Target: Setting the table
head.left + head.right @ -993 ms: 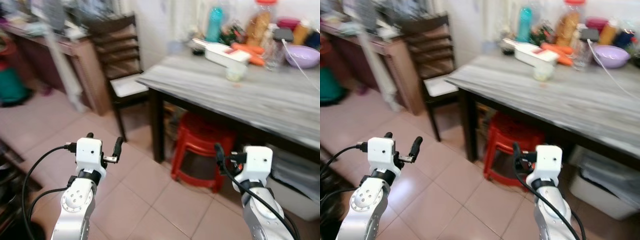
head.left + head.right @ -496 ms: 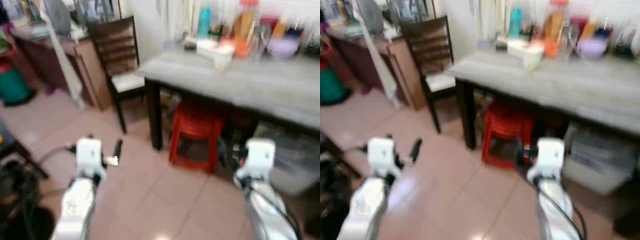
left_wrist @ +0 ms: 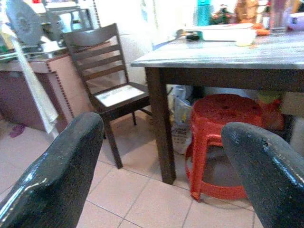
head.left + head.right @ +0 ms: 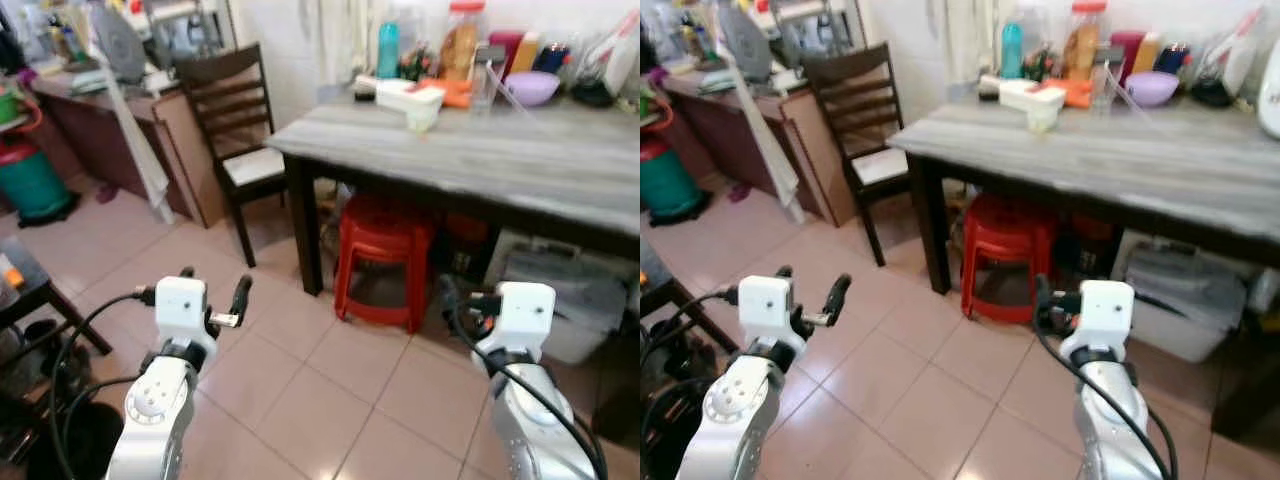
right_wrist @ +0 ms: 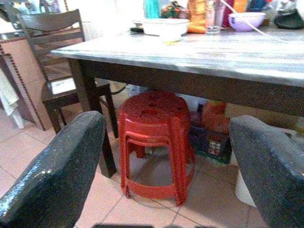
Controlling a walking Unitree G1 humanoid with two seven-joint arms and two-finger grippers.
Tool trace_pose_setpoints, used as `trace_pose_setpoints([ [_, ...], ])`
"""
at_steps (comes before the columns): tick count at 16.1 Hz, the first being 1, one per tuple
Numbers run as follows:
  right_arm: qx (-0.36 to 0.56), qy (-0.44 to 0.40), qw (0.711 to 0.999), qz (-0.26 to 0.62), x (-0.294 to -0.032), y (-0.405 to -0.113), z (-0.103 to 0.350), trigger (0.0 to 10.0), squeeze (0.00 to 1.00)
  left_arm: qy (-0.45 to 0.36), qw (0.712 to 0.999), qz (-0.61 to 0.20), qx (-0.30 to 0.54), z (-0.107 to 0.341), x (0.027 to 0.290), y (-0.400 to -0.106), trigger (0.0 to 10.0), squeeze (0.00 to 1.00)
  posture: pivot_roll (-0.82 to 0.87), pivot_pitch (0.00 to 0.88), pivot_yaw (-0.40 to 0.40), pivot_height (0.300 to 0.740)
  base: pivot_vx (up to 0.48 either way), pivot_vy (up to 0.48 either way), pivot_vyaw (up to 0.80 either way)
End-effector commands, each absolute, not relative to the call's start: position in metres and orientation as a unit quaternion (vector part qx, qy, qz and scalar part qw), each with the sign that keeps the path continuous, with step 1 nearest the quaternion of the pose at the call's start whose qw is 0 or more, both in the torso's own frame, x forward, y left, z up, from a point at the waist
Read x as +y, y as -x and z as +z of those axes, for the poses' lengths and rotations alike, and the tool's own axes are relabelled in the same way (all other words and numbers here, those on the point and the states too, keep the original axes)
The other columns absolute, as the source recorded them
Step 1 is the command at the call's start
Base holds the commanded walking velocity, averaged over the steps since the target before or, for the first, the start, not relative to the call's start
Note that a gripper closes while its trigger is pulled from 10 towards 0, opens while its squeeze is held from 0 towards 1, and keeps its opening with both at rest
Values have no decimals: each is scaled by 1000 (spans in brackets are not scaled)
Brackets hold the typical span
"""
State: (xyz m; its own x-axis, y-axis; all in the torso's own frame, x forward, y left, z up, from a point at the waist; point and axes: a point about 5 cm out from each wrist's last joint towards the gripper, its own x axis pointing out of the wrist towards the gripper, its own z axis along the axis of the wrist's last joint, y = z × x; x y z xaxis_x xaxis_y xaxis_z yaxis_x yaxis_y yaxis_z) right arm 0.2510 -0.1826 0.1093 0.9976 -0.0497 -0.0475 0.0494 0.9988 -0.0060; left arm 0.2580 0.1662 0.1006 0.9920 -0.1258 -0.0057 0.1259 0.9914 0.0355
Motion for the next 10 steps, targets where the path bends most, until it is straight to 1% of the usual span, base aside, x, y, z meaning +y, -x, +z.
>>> trace_pose_setpoints([
  [1, 24, 2, 999, -25, -180, -253, 110, 10000, 0, -12, 998, -65, -10, 109, 168, -261, 10000, 0, -35, 0, 71, 740, 0, 0, -800],
  [3, 14, 5, 1000, -26, -180, -251, 116, 10000, 0, 2, 996, -80, -25, 115, 165, -260, 10000, 0, -40, 0, 75, 740, 0, 0, -800],
  [6, 5, 6, 1000, -24, -178, -250, 120, 10000, 0, 8, 996, -83, -22, 114, 165, -259, 10000, 0, -46, 0, 74, 740, 0, 0, -742],
  [7, 4, 5, 1000, -23, -178, -249, 121, 10000, 0, 10, 996, -85, -20, 113, 165, -259, 10000, 0, -47, 0, 73, 740, 0, 0, -444],
  [10, 3, 6, 1000, -20, -177, -248, 122, 10000, 0, 12, 996, -88, -18, 113, 164, -258, 10000, 0, -48, 0, 72, 740, 0, 0, 0],
])
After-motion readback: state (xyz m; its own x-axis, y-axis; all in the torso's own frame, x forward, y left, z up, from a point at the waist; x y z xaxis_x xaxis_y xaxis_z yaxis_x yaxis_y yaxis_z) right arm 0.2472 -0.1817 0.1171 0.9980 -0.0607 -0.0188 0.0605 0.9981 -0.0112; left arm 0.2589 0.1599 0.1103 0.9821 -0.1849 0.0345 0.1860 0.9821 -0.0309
